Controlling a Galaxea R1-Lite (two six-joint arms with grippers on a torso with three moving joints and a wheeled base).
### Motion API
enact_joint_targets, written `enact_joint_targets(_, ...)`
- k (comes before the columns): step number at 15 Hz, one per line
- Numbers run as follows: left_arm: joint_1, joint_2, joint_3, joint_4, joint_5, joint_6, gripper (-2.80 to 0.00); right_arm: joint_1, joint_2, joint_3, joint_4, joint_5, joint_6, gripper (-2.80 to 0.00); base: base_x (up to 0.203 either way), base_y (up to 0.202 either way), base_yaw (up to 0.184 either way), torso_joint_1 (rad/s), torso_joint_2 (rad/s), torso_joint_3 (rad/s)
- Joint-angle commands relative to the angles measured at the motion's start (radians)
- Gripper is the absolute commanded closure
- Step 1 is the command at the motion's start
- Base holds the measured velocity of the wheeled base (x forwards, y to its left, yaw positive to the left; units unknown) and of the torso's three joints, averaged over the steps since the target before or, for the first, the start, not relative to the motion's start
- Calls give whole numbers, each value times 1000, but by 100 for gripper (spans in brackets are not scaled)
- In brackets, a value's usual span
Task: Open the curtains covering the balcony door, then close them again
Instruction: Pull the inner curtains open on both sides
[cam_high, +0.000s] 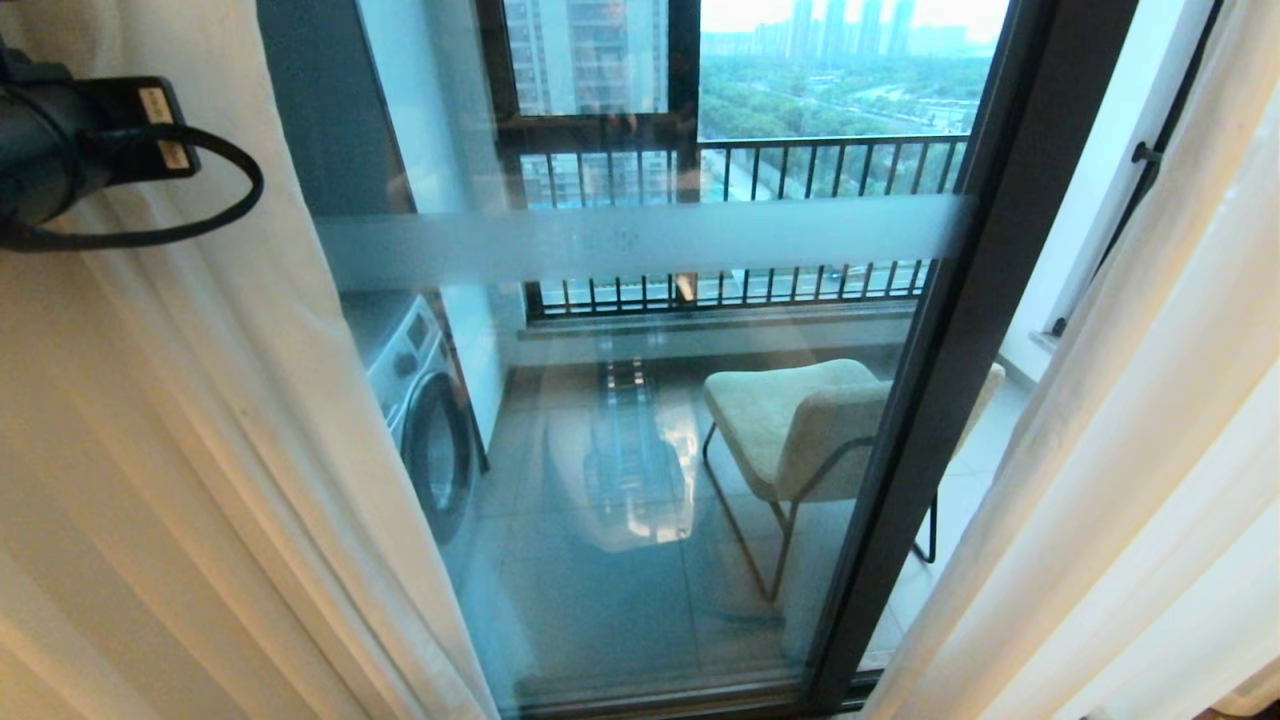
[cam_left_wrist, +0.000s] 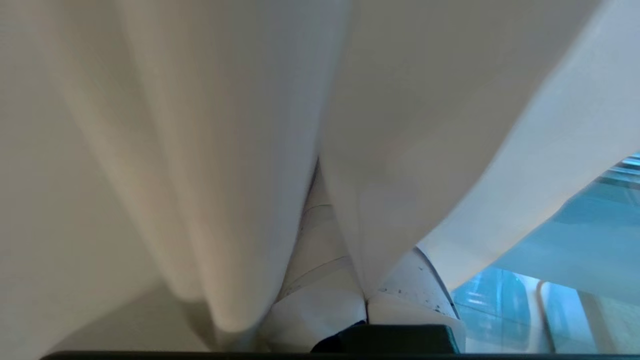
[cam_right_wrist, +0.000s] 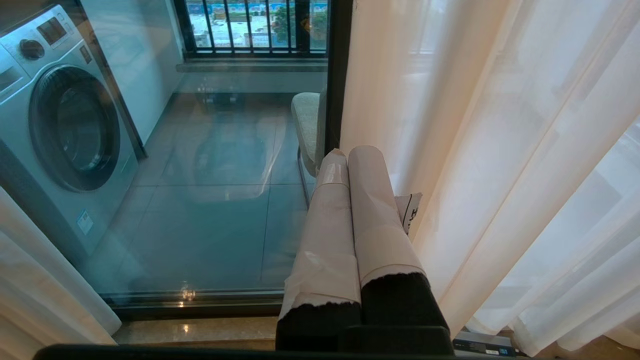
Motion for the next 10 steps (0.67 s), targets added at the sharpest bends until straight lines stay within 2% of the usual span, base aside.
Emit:
enact_joint_targets(1,10,4,0,-2,5,-9,0,0,1,0,0,1,-1,0,0,0,0,0,0,0)
enact_joint_targets(7,25,8,0,-2,19,-21,0,0,1,0,0,1,0,0,0,0,0,0,0,0)
enact_joint_targets(10,25,8,0,-2,20,-21,0,0,1,0,0,1,-1,0,-152,0,1,6,4,6)
